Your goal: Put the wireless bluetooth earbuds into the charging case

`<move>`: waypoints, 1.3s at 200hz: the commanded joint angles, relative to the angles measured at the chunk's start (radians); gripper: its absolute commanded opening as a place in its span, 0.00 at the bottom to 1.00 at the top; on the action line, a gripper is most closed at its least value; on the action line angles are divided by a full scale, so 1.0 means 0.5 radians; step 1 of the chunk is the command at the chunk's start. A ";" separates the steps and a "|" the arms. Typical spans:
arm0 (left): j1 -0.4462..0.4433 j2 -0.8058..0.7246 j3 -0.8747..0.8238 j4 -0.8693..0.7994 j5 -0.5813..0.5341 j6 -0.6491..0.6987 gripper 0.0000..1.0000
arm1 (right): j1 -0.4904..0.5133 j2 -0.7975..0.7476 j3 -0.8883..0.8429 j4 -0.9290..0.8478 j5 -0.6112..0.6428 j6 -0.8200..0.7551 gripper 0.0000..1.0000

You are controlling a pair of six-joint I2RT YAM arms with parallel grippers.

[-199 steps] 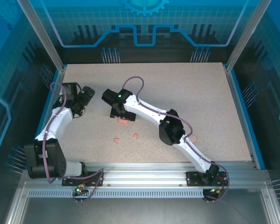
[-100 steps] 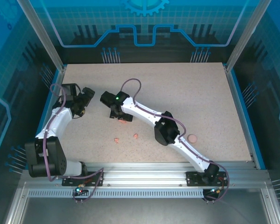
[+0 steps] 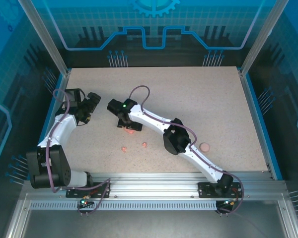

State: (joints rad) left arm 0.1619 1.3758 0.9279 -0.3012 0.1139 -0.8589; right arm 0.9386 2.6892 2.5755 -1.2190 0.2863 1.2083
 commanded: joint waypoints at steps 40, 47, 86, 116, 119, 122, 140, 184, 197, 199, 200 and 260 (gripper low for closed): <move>0.026 0.003 -0.023 0.041 0.073 -0.005 0.99 | 0.082 -0.077 -0.130 -0.102 -0.016 0.228 0.80; 0.027 0.000 -0.024 0.041 0.073 -0.006 0.99 | 0.081 -0.083 -0.151 -0.094 -0.028 0.241 0.80; 0.026 -0.031 -0.033 0.038 0.073 0.001 0.99 | 0.080 -0.130 -0.244 -0.081 -0.042 0.250 0.75; 0.027 -0.055 -0.048 0.050 0.072 -0.009 0.99 | 0.083 -0.261 -0.463 0.037 -0.069 0.217 0.72; 0.026 -0.056 -0.051 0.050 0.073 -0.013 0.99 | 0.083 -0.279 -0.494 0.057 -0.069 0.211 0.71; 0.026 -0.058 -0.052 0.052 0.076 -0.015 0.99 | 0.081 -0.287 -0.513 0.065 -0.069 0.208 0.70; 0.026 -0.058 -0.056 0.060 0.090 -0.031 0.99 | 0.069 -0.349 -0.610 0.124 -0.077 0.151 0.67; 0.026 -0.067 -0.068 0.075 0.145 -0.037 0.99 | -0.039 -0.417 -0.695 0.160 -0.005 -0.285 0.58; 0.023 -0.070 -0.079 0.099 0.182 -0.040 0.99 | -0.084 -0.457 -0.750 0.175 0.037 -0.426 0.58; 0.023 -0.070 -0.082 0.105 0.192 -0.040 0.99 | -0.089 -0.465 -0.760 0.179 0.044 -0.443 0.58; 0.024 -0.070 -0.082 0.107 0.195 -0.040 0.99 | -0.092 -0.469 -0.763 0.179 0.047 -0.457 0.58; -0.056 -0.034 -0.086 0.164 0.332 -0.044 0.99 | -0.300 -0.640 -1.079 0.345 0.096 -0.860 0.60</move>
State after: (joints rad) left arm 0.1558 1.3651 0.8948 -0.2447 0.2298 -0.8665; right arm 0.8261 2.4134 2.0773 -1.0698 0.3103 0.8894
